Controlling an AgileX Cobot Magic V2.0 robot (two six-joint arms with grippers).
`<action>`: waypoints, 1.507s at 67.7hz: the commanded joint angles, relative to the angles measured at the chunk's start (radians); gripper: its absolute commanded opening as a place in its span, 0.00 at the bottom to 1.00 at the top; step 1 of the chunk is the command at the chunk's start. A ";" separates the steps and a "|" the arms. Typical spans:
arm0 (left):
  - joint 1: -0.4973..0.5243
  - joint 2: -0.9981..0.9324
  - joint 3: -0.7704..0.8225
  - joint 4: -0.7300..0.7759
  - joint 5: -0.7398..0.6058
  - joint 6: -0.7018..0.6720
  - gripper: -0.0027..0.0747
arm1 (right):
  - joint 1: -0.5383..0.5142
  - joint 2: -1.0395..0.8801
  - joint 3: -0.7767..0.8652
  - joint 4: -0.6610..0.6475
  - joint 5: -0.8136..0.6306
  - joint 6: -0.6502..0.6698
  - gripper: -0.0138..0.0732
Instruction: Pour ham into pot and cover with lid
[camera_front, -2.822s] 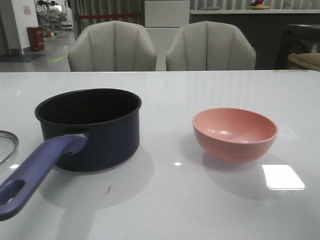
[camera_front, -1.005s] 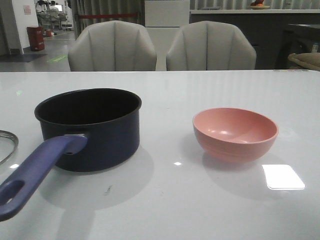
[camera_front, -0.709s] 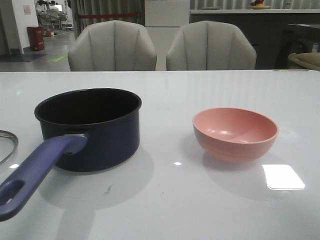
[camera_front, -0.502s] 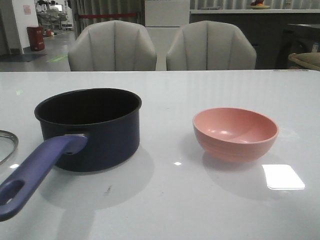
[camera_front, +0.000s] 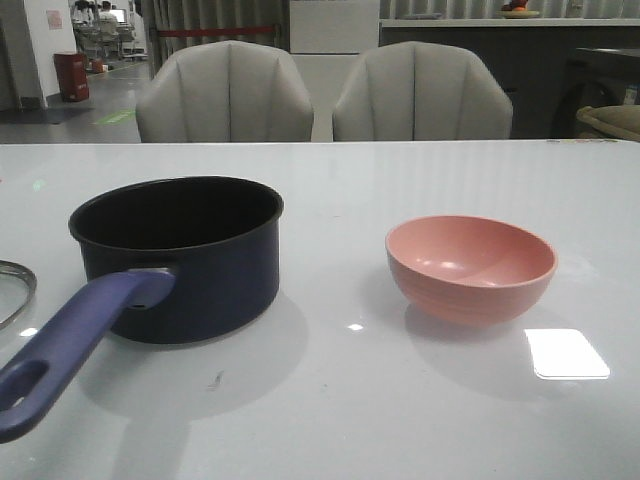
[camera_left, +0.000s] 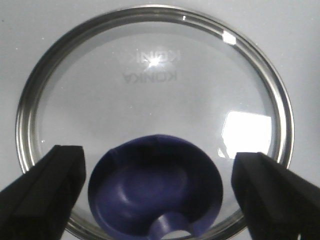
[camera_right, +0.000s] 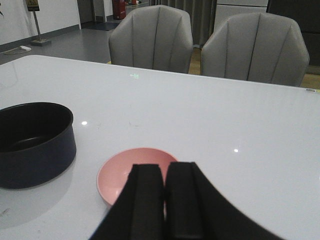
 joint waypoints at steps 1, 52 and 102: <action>0.003 -0.024 -0.032 -0.009 0.025 -0.011 0.69 | -0.001 0.006 -0.030 0.005 -0.070 0.000 0.35; -0.033 -0.103 -0.293 -0.061 0.092 0.034 0.35 | -0.001 0.006 -0.030 0.005 -0.070 0.000 0.35; -0.472 -0.032 -0.513 -0.045 0.279 0.098 0.34 | -0.001 0.006 -0.030 0.005 -0.070 0.000 0.35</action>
